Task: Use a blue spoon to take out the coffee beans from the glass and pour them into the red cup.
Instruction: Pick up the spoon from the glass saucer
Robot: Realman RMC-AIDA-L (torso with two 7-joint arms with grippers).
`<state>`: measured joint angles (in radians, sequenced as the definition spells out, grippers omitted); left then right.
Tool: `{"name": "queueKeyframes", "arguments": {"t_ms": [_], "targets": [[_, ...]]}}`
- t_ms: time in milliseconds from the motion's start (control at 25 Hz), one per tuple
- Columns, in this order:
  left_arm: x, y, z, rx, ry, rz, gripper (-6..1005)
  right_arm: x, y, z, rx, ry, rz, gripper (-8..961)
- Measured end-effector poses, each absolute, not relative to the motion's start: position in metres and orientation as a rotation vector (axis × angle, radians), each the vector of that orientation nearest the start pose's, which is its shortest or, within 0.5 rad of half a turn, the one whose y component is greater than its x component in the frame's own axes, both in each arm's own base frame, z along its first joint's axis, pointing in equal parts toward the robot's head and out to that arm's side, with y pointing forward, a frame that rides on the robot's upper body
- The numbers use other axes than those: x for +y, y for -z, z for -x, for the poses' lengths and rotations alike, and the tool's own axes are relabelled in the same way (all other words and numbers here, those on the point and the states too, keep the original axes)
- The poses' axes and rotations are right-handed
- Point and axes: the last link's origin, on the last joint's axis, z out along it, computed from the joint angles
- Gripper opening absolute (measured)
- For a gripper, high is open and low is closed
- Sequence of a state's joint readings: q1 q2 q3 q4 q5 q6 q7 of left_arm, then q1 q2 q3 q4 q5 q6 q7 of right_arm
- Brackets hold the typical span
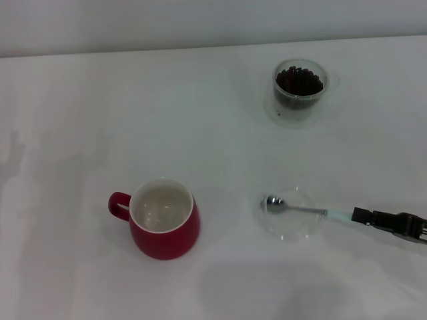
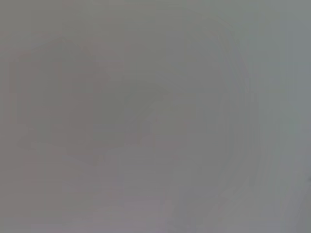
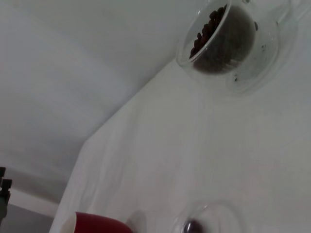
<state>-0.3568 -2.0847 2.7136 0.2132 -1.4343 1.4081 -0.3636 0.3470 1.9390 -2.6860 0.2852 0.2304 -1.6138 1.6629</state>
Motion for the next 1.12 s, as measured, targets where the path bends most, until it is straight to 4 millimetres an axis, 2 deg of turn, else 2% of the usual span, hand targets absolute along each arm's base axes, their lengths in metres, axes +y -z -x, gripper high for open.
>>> {"name": "queueKeyframes", "arguments": {"t_ms": [200, 1120], "targets": [[0.293, -0.001, 0.334, -0.722, 1.020, 1.306, 893, 0.210, -0.016, -0.392, 1.838, -0.877, 2.033, 155], [0.296, -0.004, 0.334, -0.720, 1.024, 1.295, 892, 0.210, -0.033, -0.390, 1.817, -0.884, 2.093, 149]]}}
